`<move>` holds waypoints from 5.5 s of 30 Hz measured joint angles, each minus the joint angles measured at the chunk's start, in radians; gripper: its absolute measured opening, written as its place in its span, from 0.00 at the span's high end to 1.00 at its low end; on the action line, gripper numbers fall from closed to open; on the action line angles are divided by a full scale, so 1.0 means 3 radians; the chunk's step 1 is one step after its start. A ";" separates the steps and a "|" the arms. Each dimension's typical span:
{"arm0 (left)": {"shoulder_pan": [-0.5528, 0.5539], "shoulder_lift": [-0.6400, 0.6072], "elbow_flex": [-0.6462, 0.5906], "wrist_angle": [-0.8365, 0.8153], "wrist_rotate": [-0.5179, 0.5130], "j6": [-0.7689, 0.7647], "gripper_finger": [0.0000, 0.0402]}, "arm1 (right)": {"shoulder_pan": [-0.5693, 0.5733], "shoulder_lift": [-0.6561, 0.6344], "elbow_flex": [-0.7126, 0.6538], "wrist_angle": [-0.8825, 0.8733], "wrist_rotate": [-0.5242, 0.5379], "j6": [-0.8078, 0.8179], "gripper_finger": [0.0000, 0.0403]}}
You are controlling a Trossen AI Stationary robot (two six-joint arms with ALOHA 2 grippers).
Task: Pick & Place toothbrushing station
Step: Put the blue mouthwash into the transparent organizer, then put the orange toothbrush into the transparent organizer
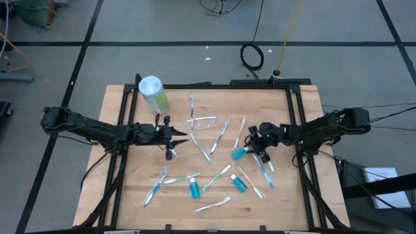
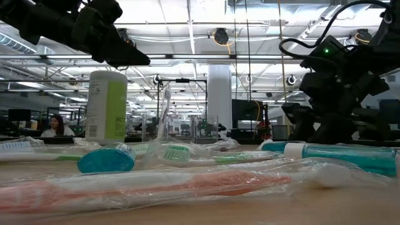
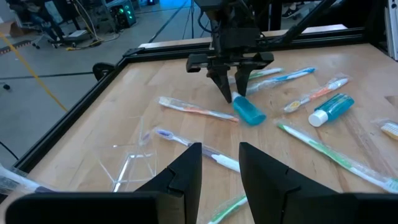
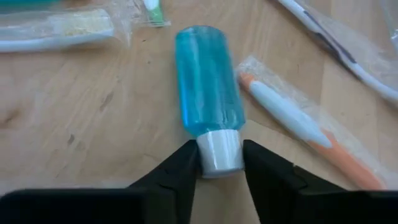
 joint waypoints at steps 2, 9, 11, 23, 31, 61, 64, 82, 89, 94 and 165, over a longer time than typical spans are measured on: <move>0.0000 0.0000 -0.0001 -0.0002 0.0000 0.0000 0.72 | -0.0001 0.0002 0.0003 0.0048 0.0100 -0.0118 0.75; 0.0000 0.0000 0.0000 -0.0004 0.0001 0.0014 0.72 | 0.0019 -0.0004 0.0219 0.0076 0.0102 -0.0373 0.77; 0.0000 0.0000 0.0000 -0.0004 0.0001 0.0015 0.72 | 0.0070 -0.0008 0.0339 0.0076 0.0094 -0.0451 0.74; 0.0000 0.0000 0.0000 0.0003 0.0001 0.0202 0.72 | 0.0257 0.0162 0.1821 -0.1093 0.1505 -0.2466 0.78; 0.0000 0.0000 -0.0001 0.0020 0.0001 0.0197 0.72 | 0.0084 0.0832 0.2553 -0.1081 0.1780 -0.3599 0.76; 0.0000 0.0000 -0.0001 0.0023 0.0004 0.0161 0.72 | -0.0098 0.1515 0.2813 -0.0955 0.1672 -0.3507 0.73; 0.0000 0.0000 0.0000 0.0023 0.0004 0.0161 0.72 | -0.0102 0.1516 0.2813 -0.0948 0.1663 -0.3424 0.71; 0.0000 0.0000 -0.0001 0.0023 0.0004 0.0161 0.72 | -0.0102 0.1515 0.2813 -0.0901 0.1678 -0.2763 0.54; 0.0000 0.0000 -0.0001 0.0023 0.0004 0.0151 0.72 | -0.0060 0.1484 0.2809 -0.0915 0.1870 -0.2470 0.54; 0.0000 0.0000 -0.0001 0.0023 0.0004 0.0071 0.72 | 0.0063 0.1294 0.2804 -0.1210 0.2044 -0.2406 0.57; 0.0074 0.0001 -0.0001 0.0022 -0.0024 0.0094 0.72 | -0.0686 0.0610 0.0958 -0.0981 0.1868 0.3817 0.70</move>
